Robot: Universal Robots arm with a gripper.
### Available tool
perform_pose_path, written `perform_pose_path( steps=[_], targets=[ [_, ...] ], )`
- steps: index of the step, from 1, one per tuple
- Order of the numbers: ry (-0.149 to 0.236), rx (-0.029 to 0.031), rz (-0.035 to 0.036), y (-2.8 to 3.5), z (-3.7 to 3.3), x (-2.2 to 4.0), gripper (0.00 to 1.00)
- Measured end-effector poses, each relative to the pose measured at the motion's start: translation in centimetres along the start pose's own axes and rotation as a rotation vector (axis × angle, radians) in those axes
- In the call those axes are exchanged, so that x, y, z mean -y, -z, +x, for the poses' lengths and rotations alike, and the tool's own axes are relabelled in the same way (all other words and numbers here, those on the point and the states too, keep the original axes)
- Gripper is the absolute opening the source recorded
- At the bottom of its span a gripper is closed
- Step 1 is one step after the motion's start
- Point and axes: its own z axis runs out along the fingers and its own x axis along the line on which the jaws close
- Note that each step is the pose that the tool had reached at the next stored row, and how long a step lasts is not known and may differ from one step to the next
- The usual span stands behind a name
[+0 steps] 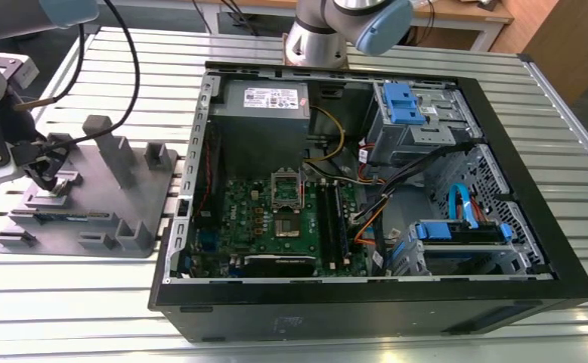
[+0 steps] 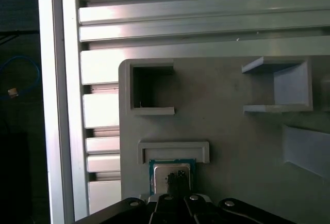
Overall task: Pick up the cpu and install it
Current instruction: 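Pick up the cpu and move it towards the insertion slot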
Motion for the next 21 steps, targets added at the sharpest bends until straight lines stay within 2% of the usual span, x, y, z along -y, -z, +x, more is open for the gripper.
perform_pose_path(
  steps=[4,17,18,20,21],
  targets=[
    [0.0,-0.0002,0.0021,-0.11,0.01,0.0,0.11],
    [0.0,0.0021,0.0018,-0.18,0.15,0.01,0.11],
    [0.0,0.0021,0.0018,-0.17,0.15,0.01,0.11],
    [0.0,0.0021,0.0017,-0.17,0.15,0.01,0.23],
    [0.0,0.0021,0.0018,-0.17,0.15,0.01,0.23]
  ],
)
